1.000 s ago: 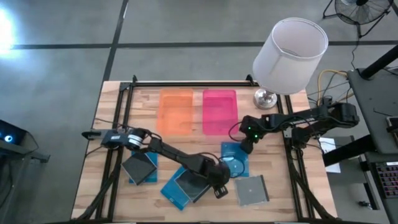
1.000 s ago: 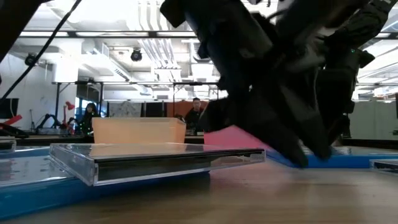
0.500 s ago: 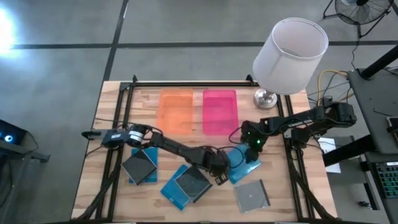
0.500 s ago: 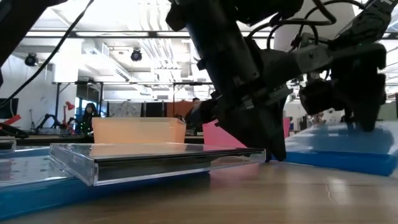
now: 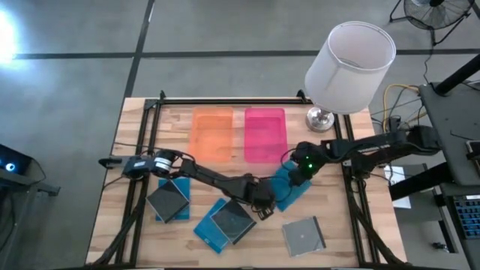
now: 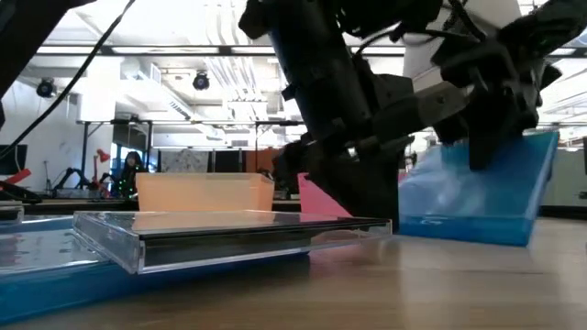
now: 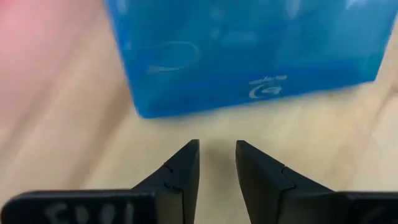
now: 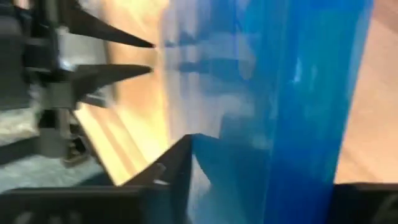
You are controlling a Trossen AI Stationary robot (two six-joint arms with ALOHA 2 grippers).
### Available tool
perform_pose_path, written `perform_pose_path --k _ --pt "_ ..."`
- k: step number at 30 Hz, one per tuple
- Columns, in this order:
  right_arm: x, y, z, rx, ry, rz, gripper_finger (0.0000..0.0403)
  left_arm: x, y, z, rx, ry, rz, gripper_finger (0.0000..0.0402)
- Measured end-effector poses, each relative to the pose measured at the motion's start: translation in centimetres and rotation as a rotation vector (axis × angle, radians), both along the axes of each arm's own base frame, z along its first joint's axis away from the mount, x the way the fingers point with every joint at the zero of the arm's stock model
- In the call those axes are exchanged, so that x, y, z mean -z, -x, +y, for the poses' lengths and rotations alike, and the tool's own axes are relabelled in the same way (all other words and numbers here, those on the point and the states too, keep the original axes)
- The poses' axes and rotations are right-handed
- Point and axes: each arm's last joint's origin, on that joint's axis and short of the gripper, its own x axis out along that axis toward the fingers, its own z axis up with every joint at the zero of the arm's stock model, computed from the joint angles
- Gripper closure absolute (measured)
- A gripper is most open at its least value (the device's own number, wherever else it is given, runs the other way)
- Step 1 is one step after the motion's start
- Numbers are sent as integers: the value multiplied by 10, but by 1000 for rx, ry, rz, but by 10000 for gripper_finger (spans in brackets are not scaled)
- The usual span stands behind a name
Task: Pick & place jewel cases by type
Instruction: Put the top right blue CD case into the pink bin
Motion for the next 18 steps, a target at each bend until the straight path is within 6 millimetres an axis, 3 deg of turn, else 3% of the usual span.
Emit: perform_pose_path --k 6,12,18 --pt "-29 17 10 136 -21 -73 386 -58 24 -8 -98 -198 -116 315" --pt "-48 41 27 242 -65 -105 388 -103 48 6 -130 -205 -175 315" --pt "-75 56 40 475 -33 -275 389 -155 103 25 -260 -265 -242 315"
